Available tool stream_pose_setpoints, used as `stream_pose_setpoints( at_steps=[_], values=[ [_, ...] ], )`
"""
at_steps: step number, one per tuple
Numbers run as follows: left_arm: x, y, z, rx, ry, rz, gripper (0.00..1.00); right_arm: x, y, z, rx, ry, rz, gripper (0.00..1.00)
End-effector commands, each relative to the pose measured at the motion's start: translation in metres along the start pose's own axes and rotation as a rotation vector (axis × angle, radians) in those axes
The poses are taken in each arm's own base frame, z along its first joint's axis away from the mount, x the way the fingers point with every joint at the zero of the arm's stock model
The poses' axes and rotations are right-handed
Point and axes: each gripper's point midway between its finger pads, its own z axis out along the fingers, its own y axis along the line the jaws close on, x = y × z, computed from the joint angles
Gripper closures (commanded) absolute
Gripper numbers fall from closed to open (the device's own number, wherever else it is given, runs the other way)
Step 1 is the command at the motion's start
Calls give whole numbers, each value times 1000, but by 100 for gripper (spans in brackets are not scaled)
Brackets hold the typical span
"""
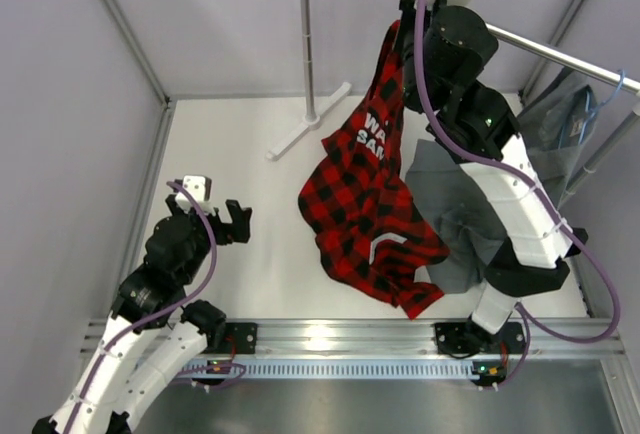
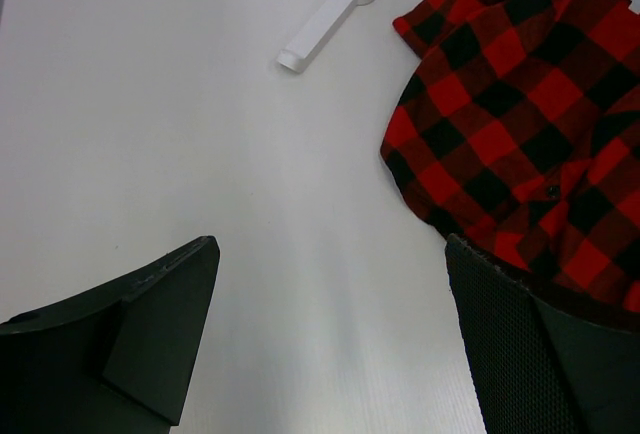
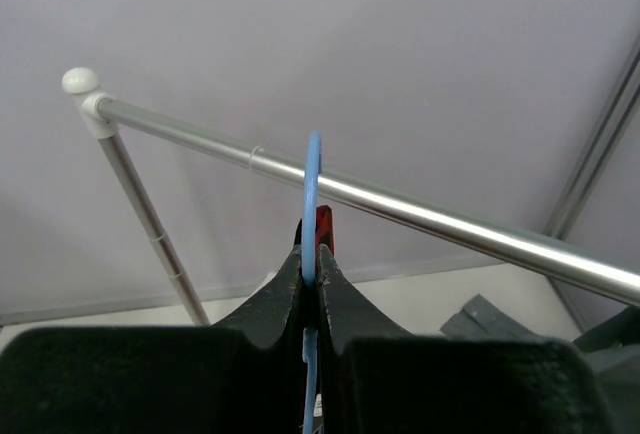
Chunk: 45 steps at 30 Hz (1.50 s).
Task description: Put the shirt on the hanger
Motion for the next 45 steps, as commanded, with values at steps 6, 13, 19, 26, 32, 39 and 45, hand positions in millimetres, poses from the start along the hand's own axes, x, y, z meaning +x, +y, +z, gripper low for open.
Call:
stream_pose_setpoints(
  at_steps=[6,13,19,26,32,39,45],
  values=[
    [-10,-12,2,59,-39,-17,2,-21,-31,28,109,-91,47,100],
    [-9,-15,2,77,-35,-15,2,-3,-26,43,119,-70,39,100],
    [-9,-20,1,106,-34,-12,2,19,-30,59,135,-34,12,100],
    [-8,-22,1,120,-31,-9,2,39,-43,68,155,7,5,100],
    [-8,-24,1,132,-28,-2,2,58,-37,70,140,38,-5,100],
    [-7,-25,0,136,-27,0,2,78,-32,70,130,73,18,100],
    [-8,-25,-1,137,-32,0,2,87,-29,74,138,82,38,100]
  ],
)
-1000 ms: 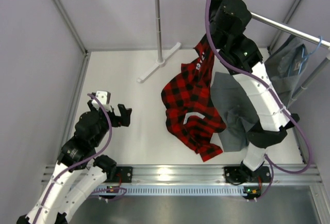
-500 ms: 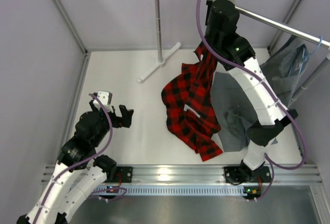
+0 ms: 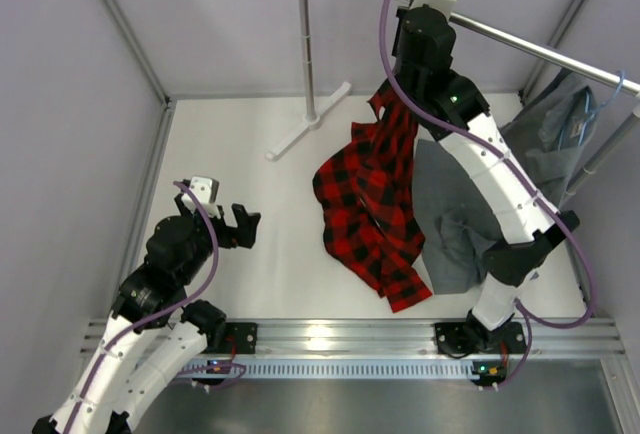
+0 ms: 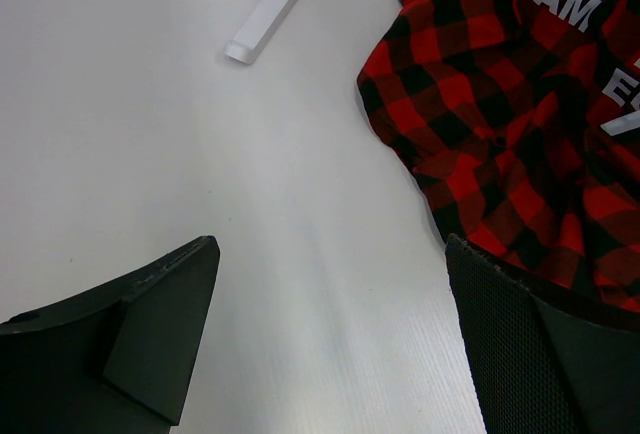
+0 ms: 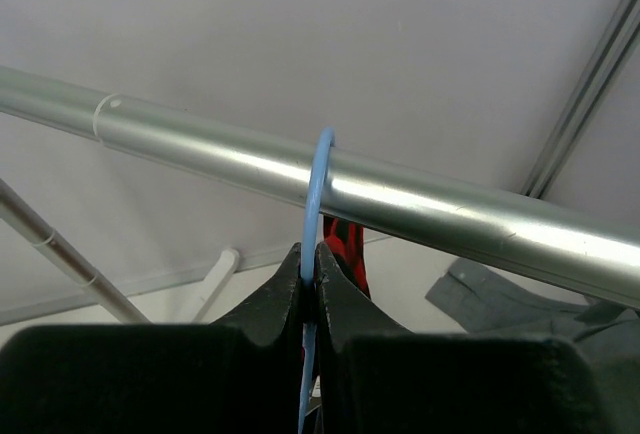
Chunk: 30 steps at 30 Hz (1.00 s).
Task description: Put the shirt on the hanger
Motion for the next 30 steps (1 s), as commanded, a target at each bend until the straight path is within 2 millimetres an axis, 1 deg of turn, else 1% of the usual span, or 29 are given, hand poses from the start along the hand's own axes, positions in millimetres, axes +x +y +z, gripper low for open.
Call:
stream_pose_setpoints(
  at_steps=[1,8,14,18,21,23,25,26,27,28,30],
  values=[
    [-14,-4,2,19,-59,2,2,-10,-7,-1,12,-22,68,100],
    [-16,0,0,-3,-69,2,2,-1,-6,5,64,-22,91,100],
    [-18,4,-1,-25,-83,-4,2,0,-8,9,122,-43,74,100],
    [-18,4,-1,-24,-81,-2,2,-13,-10,5,162,-86,50,100],
    [-18,4,-1,-24,-80,0,2,-15,-8,3,163,-87,34,100],
    [-17,4,-1,-26,-79,-1,2,-12,-7,3,156,-81,25,100],
    [-17,5,-1,-29,-79,-2,2,-3,-4,4,143,-69,10,100],
    [-17,5,0,-29,-78,-1,2,-3,-4,3,138,-69,13,96],
    [-16,5,0,-30,-75,-1,2,3,-3,4,133,-60,7,90],
    [-16,5,0,-33,-75,-1,2,2,-2,3,125,-62,20,86],
    [-16,5,0,-34,-76,-1,2,0,-2,0,110,-65,33,85]
  ],
)
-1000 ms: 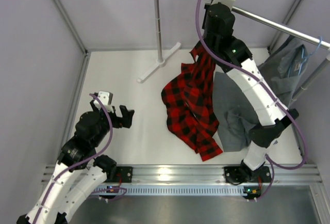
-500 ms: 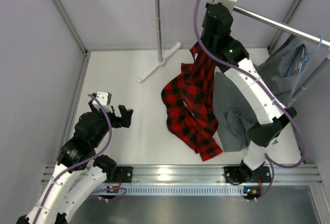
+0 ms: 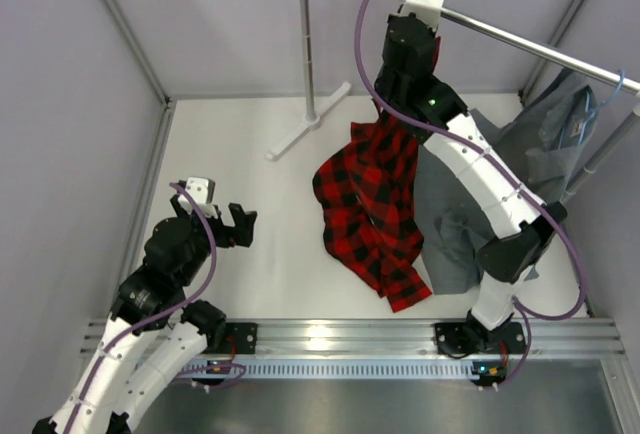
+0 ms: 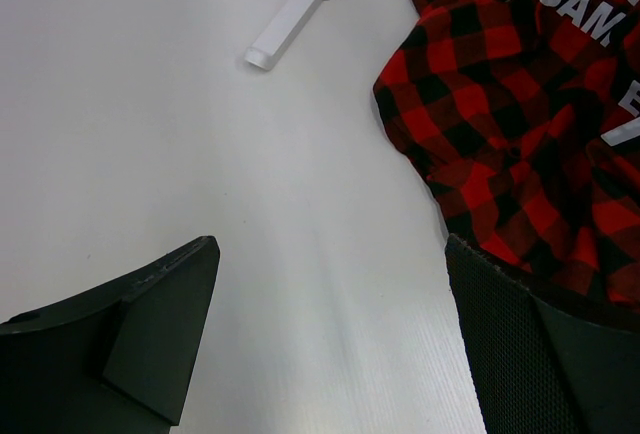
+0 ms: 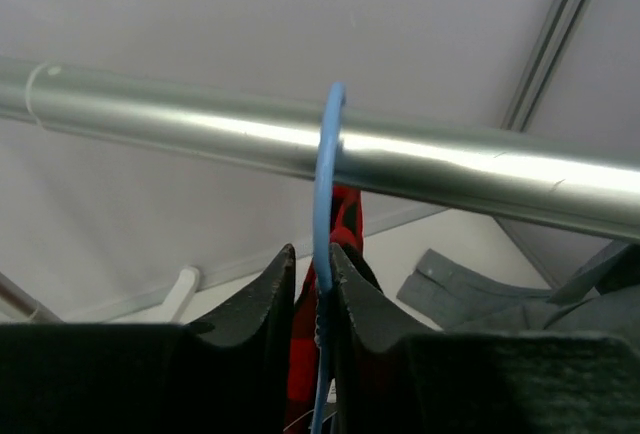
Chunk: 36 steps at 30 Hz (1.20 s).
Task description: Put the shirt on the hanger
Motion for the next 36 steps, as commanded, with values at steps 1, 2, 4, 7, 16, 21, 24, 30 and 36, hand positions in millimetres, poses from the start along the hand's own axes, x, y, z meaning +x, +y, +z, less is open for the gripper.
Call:
stream_pose_setpoints(
  at_steps=[1,2,4,7,16,21,24,30,36],
  values=[
    [-13,-1,2,2,-55,-2,2,-16,-1,-9,-29,-28,65,81],
    [-13,-1,2,0,-55,-2,2,-18,-3,-10,-26,-30,66,76],
    [-13,0,3,-5,-53,-1,2,-21,-4,-13,-30,-33,68,64],
    [-13,2,4,-19,-53,-3,2,-28,-10,-18,-40,-39,76,58],
    [-11,1,6,-18,-44,2,2,-34,-23,-30,-49,-40,78,1],
    [-11,4,6,-32,-45,1,2,-34,-29,-41,-85,-30,78,1],
    [-12,7,5,-50,-53,-5,2,-36,-32,-51,-150,-17,68,1],
    [-16,18,2,-108,-76,-18,2,-23,-39,-80,-300,64,50,1],
    [-20,28,-2,-162,-106,-27,2,-14,-83,-116,-382,95,30,0]
  ],
)
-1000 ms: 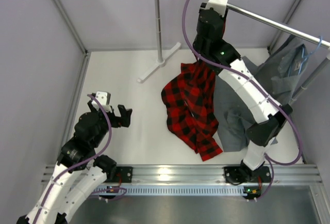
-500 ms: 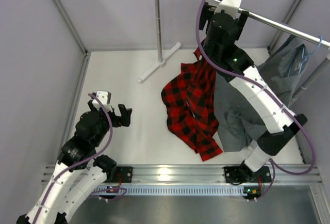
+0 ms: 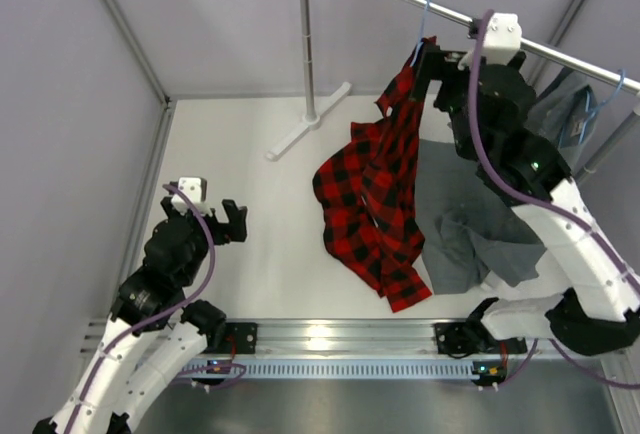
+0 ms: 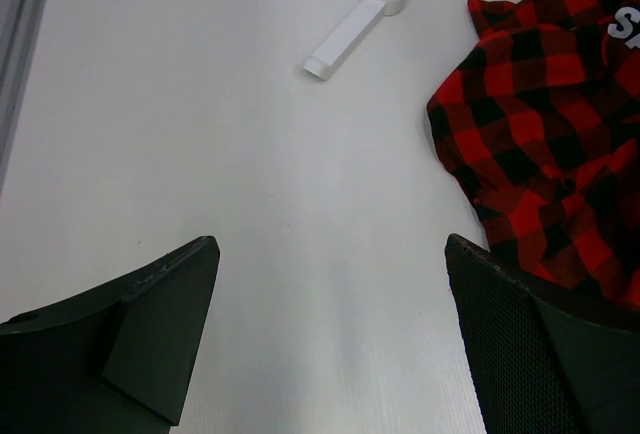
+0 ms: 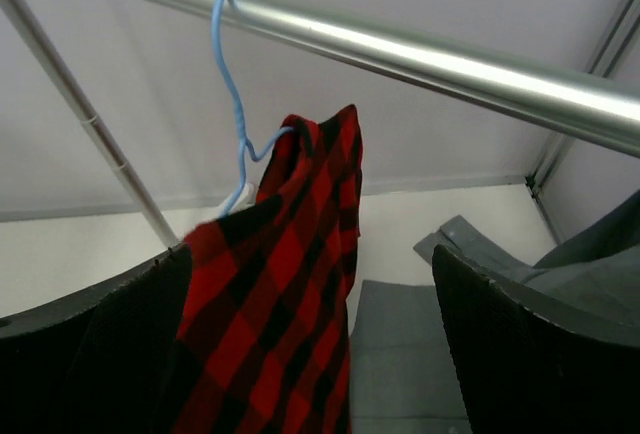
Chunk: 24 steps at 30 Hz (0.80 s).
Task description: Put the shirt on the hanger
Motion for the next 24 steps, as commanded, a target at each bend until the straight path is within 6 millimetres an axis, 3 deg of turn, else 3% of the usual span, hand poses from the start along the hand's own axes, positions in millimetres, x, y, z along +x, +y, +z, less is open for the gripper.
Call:
stream_pose_setpoints(
  at_steps=[1,3,4,5,6,8,9,16,20,24],
  values=[
    [-18,8,-2,-46,-85,-32,2,1,-20,-42,-90,22,8,1],
    [-19,14,-3,-80,-95,-33,2,20,-25,-52,-121,55,-20,0],
    [-20,16,-3,-91,-97,-35,2,15,-39,-68,-129,31,2,0],
    [-21,18,-4,-98,-102,-36,2,35,-40,-71,-141,60,-14,1],
    [-20,21,-5,-111,-103,-33,2,32,-52,-85,-152,36,11,1],
    [-20,26,-5,-139,-103,-37,2,55,-55,-90,-164,66,1,0],
    [-19,32,-5,-169,-103,-36,2,56,-63,-100,-170,55,13,0],
    [-20,48,-10,-252,-115,-52,2,113,-74,-114,-176,164,-2,0],
    [-21,50,-14,-251,-126,-57,2,133,-67,-119,-223,220,-17,0],
    [-23,46,-15,-216,-130,-48,2,145,-75,-117,-185,224,-39,1]
  ],
)
